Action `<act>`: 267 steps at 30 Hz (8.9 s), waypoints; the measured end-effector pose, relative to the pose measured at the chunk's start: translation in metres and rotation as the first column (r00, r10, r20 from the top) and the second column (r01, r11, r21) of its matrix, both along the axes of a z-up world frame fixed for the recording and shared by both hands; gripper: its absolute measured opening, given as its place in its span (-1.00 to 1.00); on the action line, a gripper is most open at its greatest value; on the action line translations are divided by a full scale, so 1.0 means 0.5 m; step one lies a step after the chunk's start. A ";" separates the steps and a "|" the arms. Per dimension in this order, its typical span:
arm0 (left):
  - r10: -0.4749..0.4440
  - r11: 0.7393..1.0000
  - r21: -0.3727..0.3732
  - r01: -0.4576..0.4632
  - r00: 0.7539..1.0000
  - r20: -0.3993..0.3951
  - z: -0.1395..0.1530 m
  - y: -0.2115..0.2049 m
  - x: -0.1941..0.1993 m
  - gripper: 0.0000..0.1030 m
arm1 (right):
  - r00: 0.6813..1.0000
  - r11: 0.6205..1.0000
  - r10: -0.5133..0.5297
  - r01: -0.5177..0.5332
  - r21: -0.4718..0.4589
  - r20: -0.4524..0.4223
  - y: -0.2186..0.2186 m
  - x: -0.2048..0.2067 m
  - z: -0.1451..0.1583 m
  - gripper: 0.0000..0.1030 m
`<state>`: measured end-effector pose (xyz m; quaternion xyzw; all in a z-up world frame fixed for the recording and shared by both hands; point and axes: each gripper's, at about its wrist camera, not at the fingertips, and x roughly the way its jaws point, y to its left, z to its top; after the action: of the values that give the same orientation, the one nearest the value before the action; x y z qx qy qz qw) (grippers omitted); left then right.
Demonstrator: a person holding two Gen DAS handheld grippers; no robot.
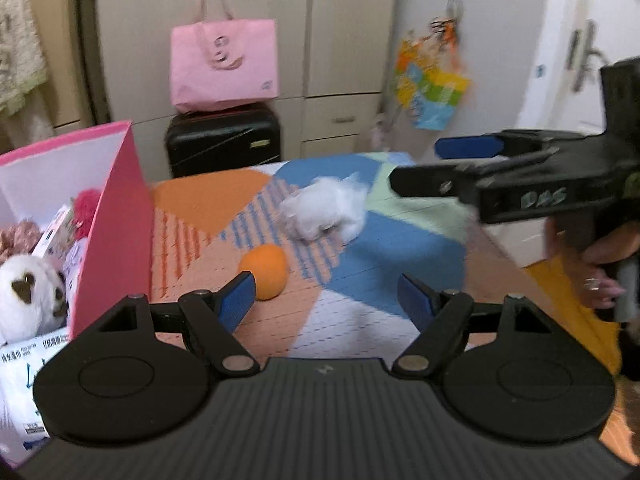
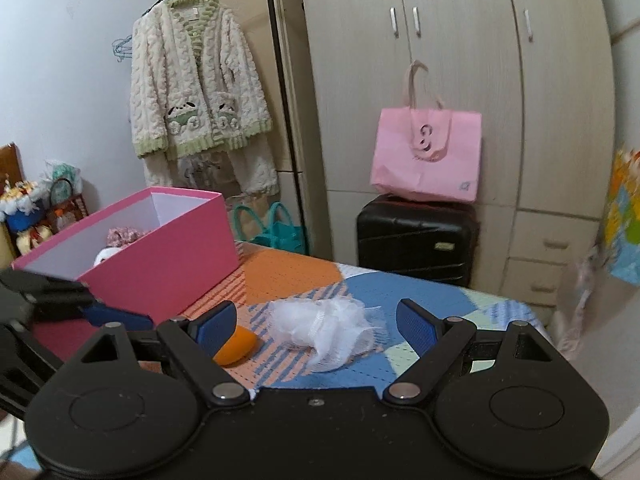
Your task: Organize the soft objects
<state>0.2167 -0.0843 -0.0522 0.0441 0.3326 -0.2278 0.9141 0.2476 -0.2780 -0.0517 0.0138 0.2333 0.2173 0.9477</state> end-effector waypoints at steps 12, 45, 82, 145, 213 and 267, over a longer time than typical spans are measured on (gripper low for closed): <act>0.144 0.985 0.088 -0.151 0.986 0.082 -0.077 -0.022 0.059 0.47 | 0.997 1.000 -0.004 0.005 0.008 -0.081 0.028 0.109 -0.065 0.78; 0.195 0.980 0.038 -0.197 0.980 0.048 -0.100 -0.011 0.081 -0.25 | 0.997 0.994 -0.021 0.012 -0.113 -0.080 0.059 0.114 -0.127 -0.47; 0.083 0.996 -0.017 -0.084 0.996 -0.038 -0.019 0.055 -0.099 -0.25 | 0.989 0.996 0.008 -0.020 -0.081 -0.144 0.076 -0.172 -0.089 -0.47; 0.240 0.966 -0.096 -0.242 0.970 -0.027 0.128 0.464 0.096 -0.25 | 0.960 0.961 0.259 -0.267 -0.073 -0.103 0.473 0.088 0.116 -0.59; 0.313 0.949 0.006 -0.315 0.945 0.095 0.184 0.328 -0.183 0.90 | 0.937 0.924 -0.350 0.342 -0.171 -0.020 0.274 -0.224 0.139 1.00; 0.352 0.933 -0.015 -0.359 0.904 0.243 0.142 0.269 -0.333 1.00 | 0.851 0.835 -0.513 0.526 -0.164 0.116 0.273 -0.451 0.147 1.00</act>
<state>0.0501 0.0503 0.0190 0.0239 0.2245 -0.0451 0.9731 0.0222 -0.1413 0.0217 -0.0210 0.2083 -0.0707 0.9753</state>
